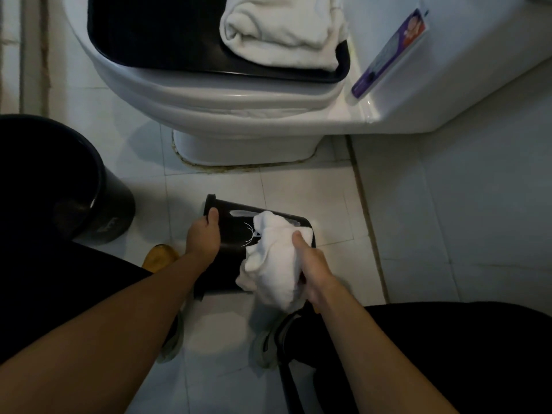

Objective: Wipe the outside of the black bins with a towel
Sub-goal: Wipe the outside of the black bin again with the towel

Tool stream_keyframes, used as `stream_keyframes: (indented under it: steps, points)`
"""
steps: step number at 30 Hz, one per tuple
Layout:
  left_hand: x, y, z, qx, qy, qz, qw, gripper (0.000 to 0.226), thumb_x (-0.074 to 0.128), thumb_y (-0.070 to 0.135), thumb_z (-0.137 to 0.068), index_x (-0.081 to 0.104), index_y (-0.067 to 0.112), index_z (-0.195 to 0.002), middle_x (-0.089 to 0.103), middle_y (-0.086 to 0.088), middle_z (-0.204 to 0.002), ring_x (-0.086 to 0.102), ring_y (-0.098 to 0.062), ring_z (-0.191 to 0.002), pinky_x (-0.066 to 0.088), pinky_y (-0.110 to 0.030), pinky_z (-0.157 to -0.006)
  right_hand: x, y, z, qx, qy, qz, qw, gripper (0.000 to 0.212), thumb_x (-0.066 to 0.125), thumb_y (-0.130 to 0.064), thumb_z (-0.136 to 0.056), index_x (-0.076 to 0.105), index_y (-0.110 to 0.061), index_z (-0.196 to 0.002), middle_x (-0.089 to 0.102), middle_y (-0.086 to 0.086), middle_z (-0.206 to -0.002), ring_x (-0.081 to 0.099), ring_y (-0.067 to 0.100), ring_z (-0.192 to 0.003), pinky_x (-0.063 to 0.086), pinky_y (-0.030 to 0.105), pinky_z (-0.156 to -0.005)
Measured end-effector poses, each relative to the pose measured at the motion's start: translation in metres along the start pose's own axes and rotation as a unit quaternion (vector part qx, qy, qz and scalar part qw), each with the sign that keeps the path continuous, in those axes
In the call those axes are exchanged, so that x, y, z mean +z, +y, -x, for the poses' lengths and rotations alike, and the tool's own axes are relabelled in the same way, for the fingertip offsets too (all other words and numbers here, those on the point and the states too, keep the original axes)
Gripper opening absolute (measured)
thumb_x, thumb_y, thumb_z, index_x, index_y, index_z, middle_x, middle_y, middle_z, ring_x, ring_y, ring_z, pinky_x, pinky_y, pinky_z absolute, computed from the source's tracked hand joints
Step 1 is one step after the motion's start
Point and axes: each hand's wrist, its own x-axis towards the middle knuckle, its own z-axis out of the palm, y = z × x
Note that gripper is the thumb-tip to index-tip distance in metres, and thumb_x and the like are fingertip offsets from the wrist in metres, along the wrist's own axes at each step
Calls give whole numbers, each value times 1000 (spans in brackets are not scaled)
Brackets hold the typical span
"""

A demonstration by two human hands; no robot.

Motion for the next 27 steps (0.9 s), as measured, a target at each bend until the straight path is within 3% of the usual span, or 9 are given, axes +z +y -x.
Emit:
stream_keyframes:
  steps: [3, 6, 8, 11, 13, 18, 20, 22, 27]
  points:
    - [0, 0, 2, -2, -1, -8, 1000, 48, 27, 46, -103, 57, 10, -95, 59, -9, -84, 58, -24, -81, 42, -31, -73, -4, -19, 14, -88, 68, 76, 991, 53, 69, -53, -83, 64, -10, -113, 70, 7, -109, 65, 26, -98, 54, 46, -94]
    - [-1, 1, 4, 7, -4, 2, 1000, 41, 28, 43, -103, 55, 13, -100, 58, -6, -86, 57, -20, -79, 44, -30, -71, -6, -41, 35, -156, 178, 106, 966, 49, 70, -52, -82, 62, -11, -106, 67, 5, -98, 65, 25, -89, 54, 38, -83]
    - [-2, 0, 7, 22, -5, 13, 1000, 29, 31, 35, -104, 51, 15, -103, 56, -2, -84, 56, -14, -76, 44, -28, -65, -5, -54, 50, -209, 264, 125, 933, 43, 68, -50, -85, 59, -11, -101, 63, 1, -90, 61, 20, -82, 48, 30, -71]
    - [-4, 0, 14, 24, 6, 12, 1000, 20, 36, 24, -101, 51, 11, -102, 55, -3, -81, 57, -18, -77, 44, -26, -60, 0, -63, 62, -278, 346, 204, 872, 45, 65, -50, -89, 55, -9, -106, 57, 1, -90, 54, 17, -77, 39, 26, -67]
    - [-6, -2, 17, 9, 11, 6, 1000, 24, 37, 23, -99, 55, 7, -101, 58, -8, -83, 59, -24, -79, 45, -28, -62, 9, -55, 56, -259, 301, 240, 886, 51, 65, -50, -88, 48, -10, -114, 60, 5, -100, 58, 19, -83, 41, 27, -68]
    - [-5, -16, 15, -41, -12, -8, 999, 37, 37, 36, -96, 59, 8, -107, 65, -14, -93, 64, -29, -84, 55, -41, -81, 29, -7, 18, -148, 88, 270, 947, 69, 80, -33, -79, 39, -7, -128, 57, 13, -125, 57, 31, -112, 46, 32, -82]
    - [-4, -19, 12, -52, -19, -21, 998, 41, 37, 43, -97, 58, 9, -108, 65, -12, -94, 64, -29, -85, 54, -39, -81, 33, 9, 14, -148, 81, 277, 946, 69, 78, -39, -79, 43, -9, -130, 57, 12, -125, 55, 30, -114, 48, 38, -90]
    - [-3, -17, 9, -46, -10, -38, 998, 41, 37, 43, -99, 57, 9, -109, 63, -11, -94, 63, -28, -85, 51, -35, -78, 33, 19, 12, -181, 122, 332, 918, 70, 69, -53, -82, 43, -12, -132, 51, 12, -131, 49, 30, -120, 46, 43, -96]
    - [1, -5, 4, -53, 4, -8, 999, 29, 41, 31, -98, 57, 8, -103, 62, -12, -92, 60, -28, -83, 49, -34, -75, 37, 29, 12, -176, 130, 426, 878, 95, 63, -74, -74, 20, -27, -145, 26, 13, -146, 31, 34, -133, 41, 47, -102]
